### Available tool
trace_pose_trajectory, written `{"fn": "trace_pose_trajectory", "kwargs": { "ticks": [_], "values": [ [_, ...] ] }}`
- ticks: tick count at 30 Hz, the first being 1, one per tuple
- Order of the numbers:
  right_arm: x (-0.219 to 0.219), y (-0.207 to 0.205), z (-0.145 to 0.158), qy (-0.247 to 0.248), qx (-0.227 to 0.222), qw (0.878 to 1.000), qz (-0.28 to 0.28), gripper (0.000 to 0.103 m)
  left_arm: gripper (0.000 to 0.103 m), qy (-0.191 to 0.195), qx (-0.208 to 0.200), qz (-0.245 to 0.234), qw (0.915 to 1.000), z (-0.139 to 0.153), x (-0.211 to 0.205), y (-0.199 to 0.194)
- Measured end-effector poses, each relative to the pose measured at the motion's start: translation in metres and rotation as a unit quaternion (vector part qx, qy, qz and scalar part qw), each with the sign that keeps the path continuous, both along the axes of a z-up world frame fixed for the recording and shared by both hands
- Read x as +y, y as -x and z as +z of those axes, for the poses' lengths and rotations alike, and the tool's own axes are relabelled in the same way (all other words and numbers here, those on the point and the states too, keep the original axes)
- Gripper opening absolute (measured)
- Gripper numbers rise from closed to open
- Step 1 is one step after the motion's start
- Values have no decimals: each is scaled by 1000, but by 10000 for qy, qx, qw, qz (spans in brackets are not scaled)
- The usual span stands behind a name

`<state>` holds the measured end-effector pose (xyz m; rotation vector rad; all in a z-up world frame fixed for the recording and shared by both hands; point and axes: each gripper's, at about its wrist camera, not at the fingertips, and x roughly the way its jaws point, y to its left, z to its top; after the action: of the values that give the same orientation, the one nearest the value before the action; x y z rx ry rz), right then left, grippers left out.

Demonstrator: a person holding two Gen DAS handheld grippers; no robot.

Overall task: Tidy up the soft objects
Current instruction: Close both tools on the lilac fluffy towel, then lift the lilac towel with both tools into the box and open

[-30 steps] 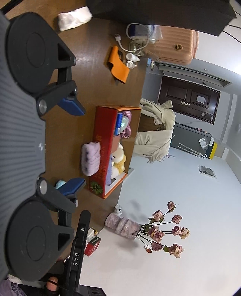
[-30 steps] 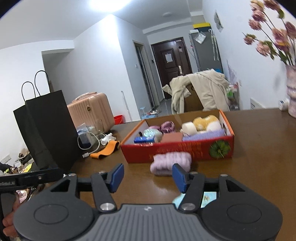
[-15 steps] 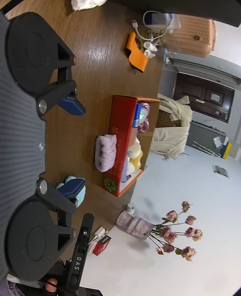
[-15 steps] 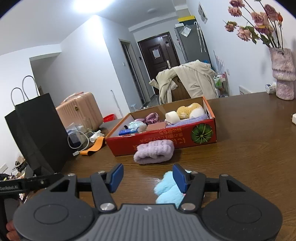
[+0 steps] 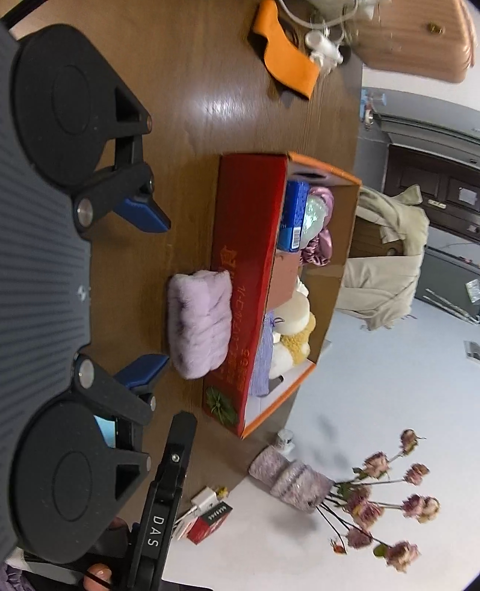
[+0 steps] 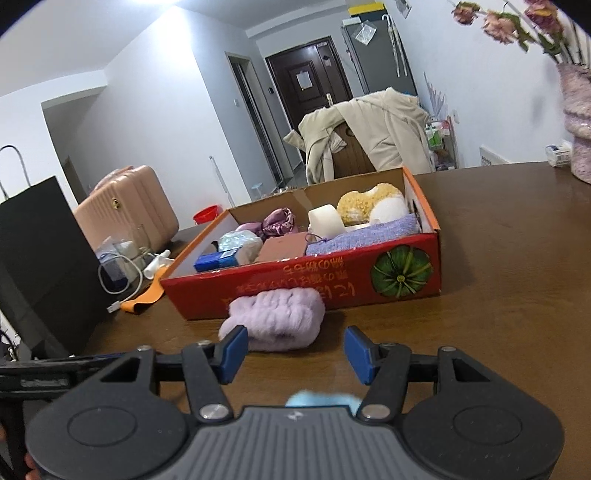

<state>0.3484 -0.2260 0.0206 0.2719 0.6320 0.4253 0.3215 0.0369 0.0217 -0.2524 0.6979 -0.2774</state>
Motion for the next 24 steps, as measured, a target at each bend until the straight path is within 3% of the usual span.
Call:
{"fn": "trace_pose_trajectory", "kwargs": {
  "ticks": [6,8,10,12,13,24],
  "values": [
    [13,-50,-17,-153,292,9993,177,57,64,89,292,-107,9995,-15,-7,-49],
    [16,-61,-23,-216,373,9988,245,52,62,156,453,-109,9988,-22,-8,-59],
    [15,-71,-30,-452,563,9968,353,38,54,236,550,-124,9981,-28,-7,-66],
    [12,-77,-37,-637,710,9947,382,34,36,379,627,-199,9971,-33,-6,-70],
    [11,-77,-38,-654,731,9944,387,32,34,469,646,-253,9965,-35,-5,-72],
    [13,-68,-31,-555,634,9955,437,25,24,400,441,-294,9978,-24,-8,-59]
  ]
}}
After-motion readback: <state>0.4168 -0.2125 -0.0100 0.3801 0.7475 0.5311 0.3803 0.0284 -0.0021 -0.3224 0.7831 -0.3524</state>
